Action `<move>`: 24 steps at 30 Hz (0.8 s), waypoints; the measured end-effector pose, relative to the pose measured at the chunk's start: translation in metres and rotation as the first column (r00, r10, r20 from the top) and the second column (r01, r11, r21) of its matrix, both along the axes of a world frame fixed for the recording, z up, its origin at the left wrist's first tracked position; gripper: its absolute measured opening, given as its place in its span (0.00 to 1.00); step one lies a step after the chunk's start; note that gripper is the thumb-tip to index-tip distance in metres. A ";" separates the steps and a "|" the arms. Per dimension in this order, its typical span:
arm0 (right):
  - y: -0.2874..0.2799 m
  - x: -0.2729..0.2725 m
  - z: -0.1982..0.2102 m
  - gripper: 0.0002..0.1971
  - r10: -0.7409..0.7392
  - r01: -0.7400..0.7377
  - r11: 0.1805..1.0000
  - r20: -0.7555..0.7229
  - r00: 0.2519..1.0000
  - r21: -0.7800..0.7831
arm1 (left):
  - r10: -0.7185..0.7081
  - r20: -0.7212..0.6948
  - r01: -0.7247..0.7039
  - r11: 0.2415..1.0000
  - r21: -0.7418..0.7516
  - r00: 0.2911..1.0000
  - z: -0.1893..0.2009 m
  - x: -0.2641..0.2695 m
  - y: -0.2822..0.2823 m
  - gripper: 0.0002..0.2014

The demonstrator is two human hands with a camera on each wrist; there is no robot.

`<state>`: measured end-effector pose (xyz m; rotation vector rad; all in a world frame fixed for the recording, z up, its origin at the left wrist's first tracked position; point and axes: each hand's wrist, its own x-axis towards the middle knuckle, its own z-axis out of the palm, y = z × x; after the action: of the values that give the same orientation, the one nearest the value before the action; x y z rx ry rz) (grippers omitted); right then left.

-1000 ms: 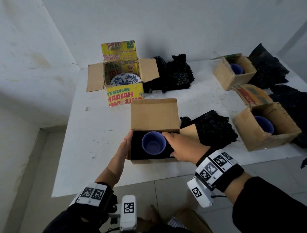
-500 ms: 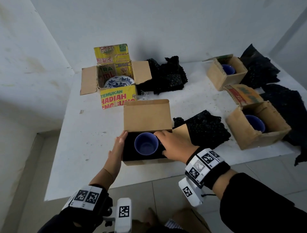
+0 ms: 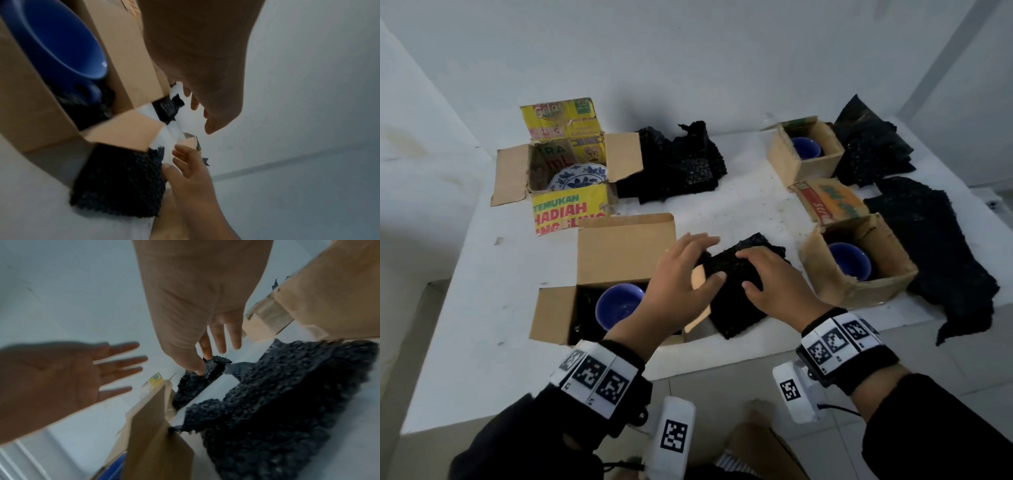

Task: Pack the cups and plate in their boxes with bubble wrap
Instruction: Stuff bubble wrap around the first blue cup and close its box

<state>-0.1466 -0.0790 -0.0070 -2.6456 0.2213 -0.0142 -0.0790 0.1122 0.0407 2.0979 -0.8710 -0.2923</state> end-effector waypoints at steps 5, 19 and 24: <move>-0.029 -0.002 -0.035 0.31 0.014 -0.038 0.991 -0.183 0.983 -0.129 | -0.143 -0.030 0.146 0.970 0.193 0.989 -0.009 -0.018 -0.069 0.29; -0.069 -0.001 -0.052 0.09 0.063 -0.064 0.997 -0.041 0.997 -0.036 | 0.147 0.082 -0.167 0.786 0.595 0.986 -0.082 -0.003 -0.116 0.22; -0.065 0.006 -0.035 0.09 -0.059 0.046 0.994 0.129 0.990 0.104 | 0.266 0.112 -0.288 0.850 0.441 0.957 -0.064 0.007 -0.131 0.17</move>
<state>-0.1406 -0.1445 -0.0420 -2.5262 0.2407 -0.1903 -0.0715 -0.0191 -0.0234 2.6421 -0.5429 -0.3159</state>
